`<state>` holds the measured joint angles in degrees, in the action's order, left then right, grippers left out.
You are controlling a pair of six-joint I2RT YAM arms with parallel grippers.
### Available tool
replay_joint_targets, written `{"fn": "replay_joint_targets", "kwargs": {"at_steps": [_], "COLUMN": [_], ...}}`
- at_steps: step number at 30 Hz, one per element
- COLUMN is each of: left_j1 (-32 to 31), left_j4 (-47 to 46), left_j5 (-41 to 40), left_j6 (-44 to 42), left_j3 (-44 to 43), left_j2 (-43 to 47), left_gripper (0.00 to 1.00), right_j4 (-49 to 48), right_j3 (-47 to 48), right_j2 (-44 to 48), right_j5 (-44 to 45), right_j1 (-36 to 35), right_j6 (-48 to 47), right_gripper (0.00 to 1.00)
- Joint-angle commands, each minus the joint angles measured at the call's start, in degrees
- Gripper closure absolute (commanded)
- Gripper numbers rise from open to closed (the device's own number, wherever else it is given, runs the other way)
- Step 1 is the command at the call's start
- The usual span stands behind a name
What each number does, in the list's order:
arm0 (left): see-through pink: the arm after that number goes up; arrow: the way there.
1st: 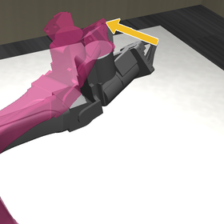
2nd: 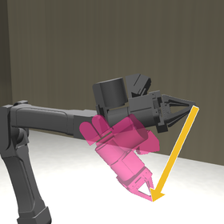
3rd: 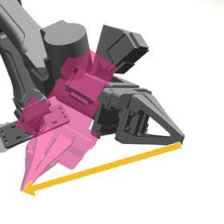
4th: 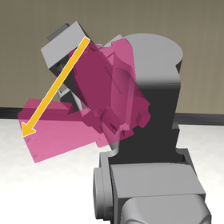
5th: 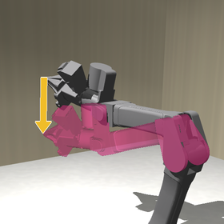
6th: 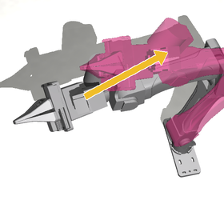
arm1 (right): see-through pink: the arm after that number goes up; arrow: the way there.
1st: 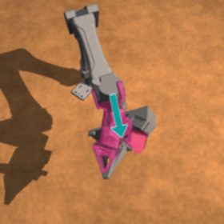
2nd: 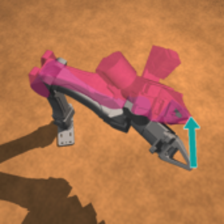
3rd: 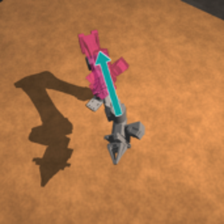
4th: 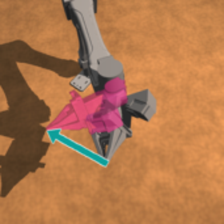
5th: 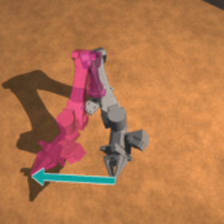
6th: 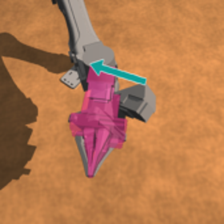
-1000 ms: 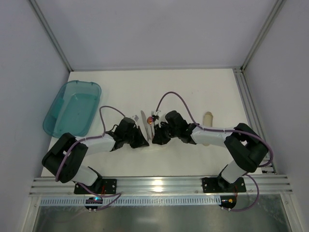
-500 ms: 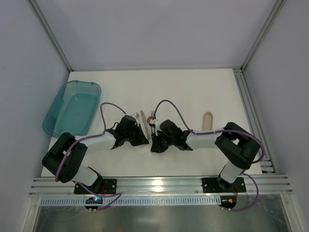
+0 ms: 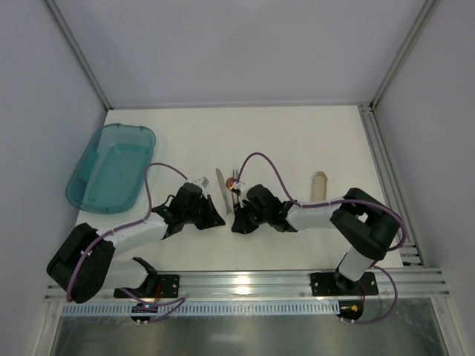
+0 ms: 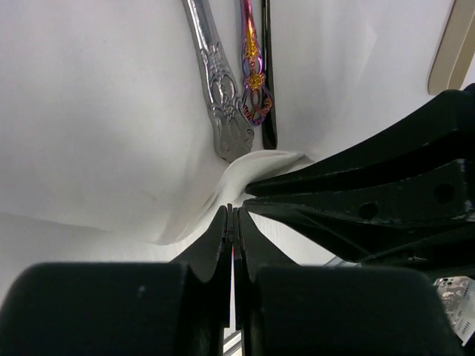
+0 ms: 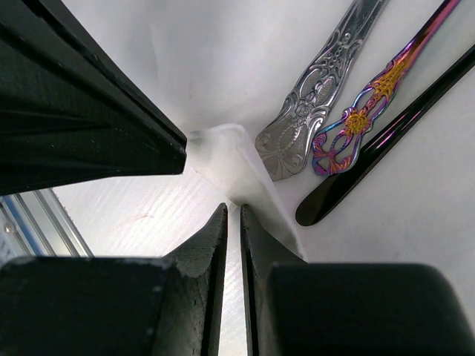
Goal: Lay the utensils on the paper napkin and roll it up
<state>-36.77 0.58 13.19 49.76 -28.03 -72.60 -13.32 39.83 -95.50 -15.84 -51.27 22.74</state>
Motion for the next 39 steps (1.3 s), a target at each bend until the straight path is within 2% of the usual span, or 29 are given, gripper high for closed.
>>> {"fn": "replay_joint_targets", "kwargs": {"at_steps": [1, 13, 39], "left_j1": [-0.7, -1.6, -1.6], "left_j4": [-4.2, -4.7, -0.8], "left_j5": [1.5, -1.2, -4.5], "left_j6": [1.4, 0.7, -1.1], "left_j3": [1.2, 1.6, 0.8], "left_j2": [-0.8, -4.3, -3.8], "left_gripper": [0.99, 1.00, 1.00], "right_j4": [-1.5, 2.0, 5.1], "right_j3": [-0.5, 1.2, -4.2], "right_j2": [1.0, 3.0, 5.7], "right_j5": [2.3, 3.4, 7.7], "right_j1": [-0.1, 0.2, 3.6], "right_j6": [0.0, 0.3, -0.6], "right_gripper": [0.86, 0.87, 0.87]}}
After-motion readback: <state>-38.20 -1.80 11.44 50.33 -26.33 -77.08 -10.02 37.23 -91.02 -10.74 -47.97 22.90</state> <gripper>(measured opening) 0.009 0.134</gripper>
